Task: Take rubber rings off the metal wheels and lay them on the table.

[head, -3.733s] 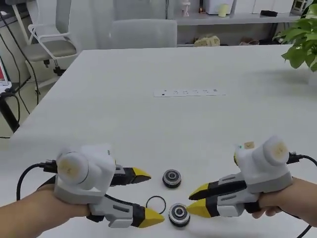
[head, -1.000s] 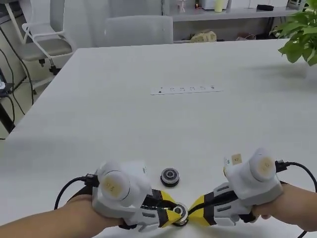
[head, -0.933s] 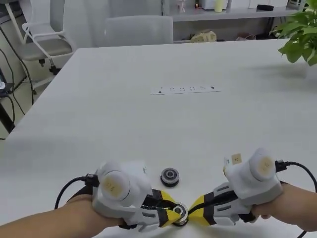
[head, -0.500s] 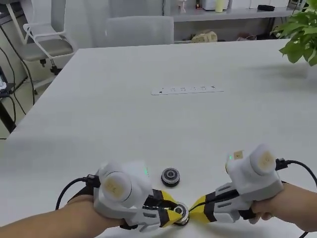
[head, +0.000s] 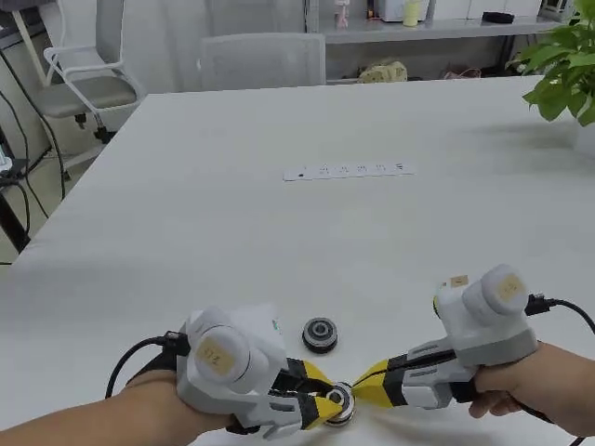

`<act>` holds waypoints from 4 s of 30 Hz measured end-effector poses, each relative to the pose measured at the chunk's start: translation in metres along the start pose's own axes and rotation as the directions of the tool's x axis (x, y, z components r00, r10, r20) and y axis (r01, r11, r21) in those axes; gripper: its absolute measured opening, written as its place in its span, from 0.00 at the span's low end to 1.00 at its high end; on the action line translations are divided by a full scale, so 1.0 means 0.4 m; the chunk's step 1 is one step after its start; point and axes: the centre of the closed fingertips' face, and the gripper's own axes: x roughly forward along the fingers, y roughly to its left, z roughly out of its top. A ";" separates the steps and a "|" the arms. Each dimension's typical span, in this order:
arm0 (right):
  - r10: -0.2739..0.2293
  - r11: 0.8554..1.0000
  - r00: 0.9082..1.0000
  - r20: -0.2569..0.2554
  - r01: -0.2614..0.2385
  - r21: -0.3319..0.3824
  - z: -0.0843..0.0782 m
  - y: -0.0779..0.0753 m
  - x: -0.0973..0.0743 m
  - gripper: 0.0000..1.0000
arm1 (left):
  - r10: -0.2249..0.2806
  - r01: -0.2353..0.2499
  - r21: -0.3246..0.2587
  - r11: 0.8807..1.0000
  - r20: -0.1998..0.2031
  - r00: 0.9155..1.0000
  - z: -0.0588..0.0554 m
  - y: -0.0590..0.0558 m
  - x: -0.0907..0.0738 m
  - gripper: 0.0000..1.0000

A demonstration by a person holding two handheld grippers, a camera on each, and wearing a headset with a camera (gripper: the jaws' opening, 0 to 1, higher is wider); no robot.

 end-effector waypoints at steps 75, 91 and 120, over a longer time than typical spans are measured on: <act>0.042 0.999 0.999 0.028 -0.042 0.022 0.009 0.029 0.001 0.00 | -0.037 0.037 -0.041 0.998 0.000 0.999 0.007 -0.010 -0.017 0.17; 0.051 0.998 0.998 0.039 -0.053 0.032 0.014 0.032 -0.002 0.00 | -0.028 0.030 -0.037 0.999 0.052 0.998 0.040 -0.017 -0.069 0.26; 0.051 0.998 0.996 0.072 -0.054 0.044 0.045 0.037 -0.016 0.00 | 0.095 -0.079 -0.115 0.990 0.140 0.986 0.039 0.027 -0.195 0.41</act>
